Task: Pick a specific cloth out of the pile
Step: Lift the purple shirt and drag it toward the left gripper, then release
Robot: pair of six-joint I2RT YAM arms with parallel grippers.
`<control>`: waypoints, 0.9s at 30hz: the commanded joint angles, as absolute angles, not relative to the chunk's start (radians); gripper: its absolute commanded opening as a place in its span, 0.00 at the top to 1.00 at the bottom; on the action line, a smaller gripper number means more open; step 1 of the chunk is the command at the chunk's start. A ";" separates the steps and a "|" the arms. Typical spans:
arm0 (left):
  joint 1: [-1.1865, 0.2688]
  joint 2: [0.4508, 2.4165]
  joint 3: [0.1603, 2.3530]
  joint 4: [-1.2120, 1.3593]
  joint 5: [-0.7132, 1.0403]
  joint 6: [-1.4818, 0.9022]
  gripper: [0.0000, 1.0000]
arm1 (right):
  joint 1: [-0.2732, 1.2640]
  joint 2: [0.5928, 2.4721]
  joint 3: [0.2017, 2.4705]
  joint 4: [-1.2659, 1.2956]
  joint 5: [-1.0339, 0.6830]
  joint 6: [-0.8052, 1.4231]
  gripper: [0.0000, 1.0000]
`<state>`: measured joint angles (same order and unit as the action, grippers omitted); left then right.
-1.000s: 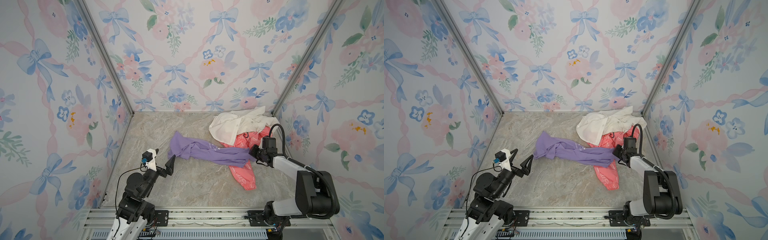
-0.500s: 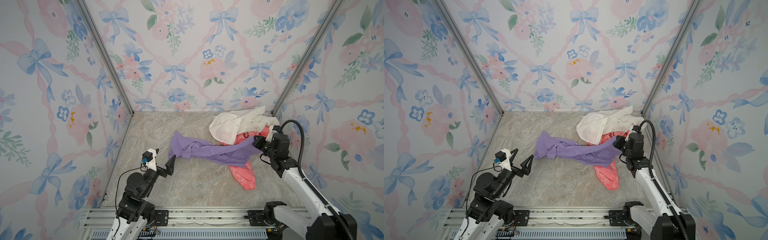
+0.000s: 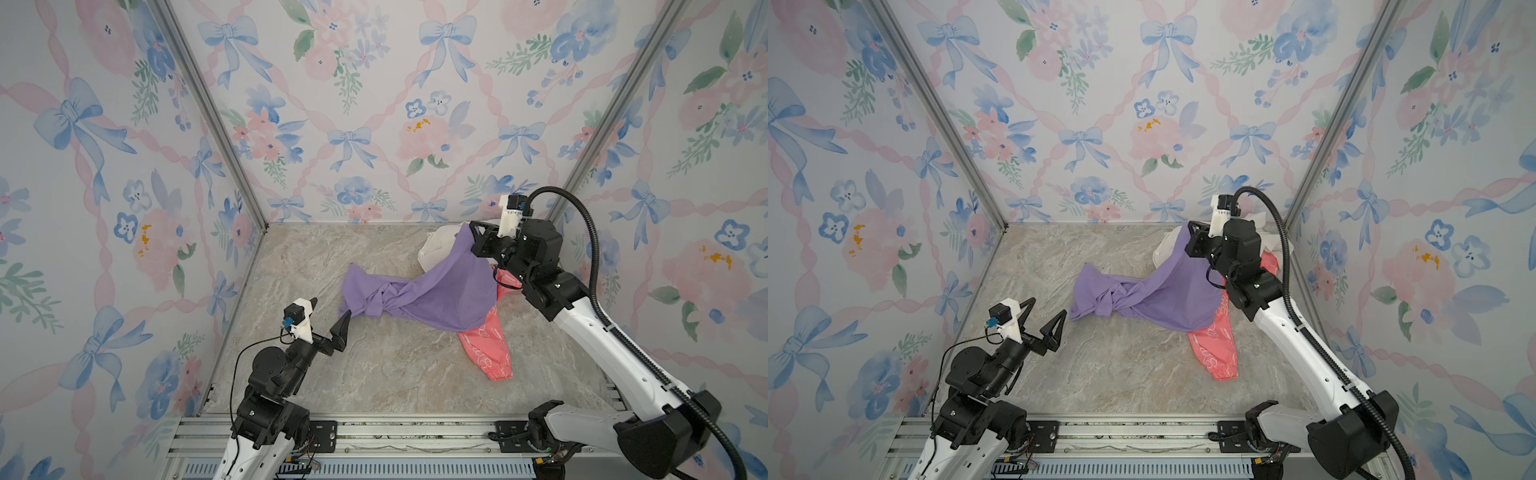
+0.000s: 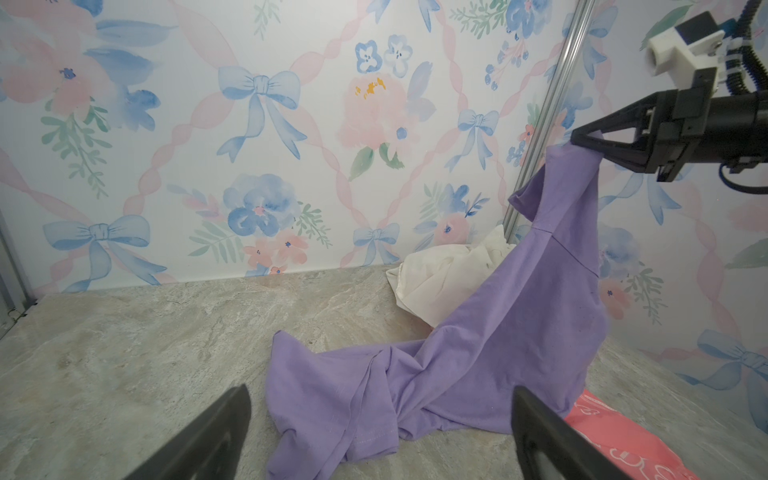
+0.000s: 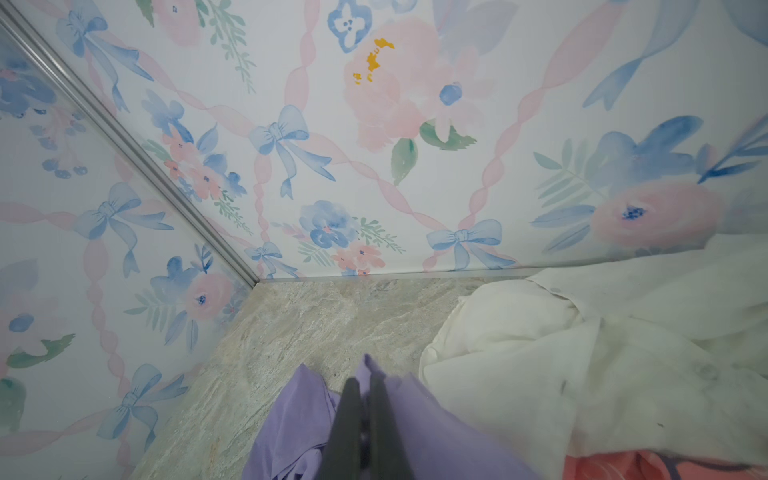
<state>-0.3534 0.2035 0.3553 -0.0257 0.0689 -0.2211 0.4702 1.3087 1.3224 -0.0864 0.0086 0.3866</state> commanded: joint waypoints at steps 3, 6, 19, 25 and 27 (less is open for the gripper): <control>-0.359 0.187 0.346 -0.030 0.084 -0.230 0.02 | 0.586 1.561 1.642 -0.043 -0.063 0.303 1.00; -0.359 0.184 0.344 -0.030 0.084 -0.231 0.02 | 0.625 1.746 1.886 -0.066 -0.122 0.332 1.00; -0.361 0.186 0.343 -0.029 0.076 -0.229 0.02 | 0.813 2.341 2.609 -0.148 -0.426 0.413 1.00; -0.361 0.186 0.343 -0.031 0.068 -0.229 0.02 | 0.824 2.322 2.463 -0.560 -0.274 0.162 0.53; -0.360 0.187 0.342 -0.032 0.062 -0.229 0.02 | 0.816 2.282 2.377 -0.665 -0.136 0.088 0.39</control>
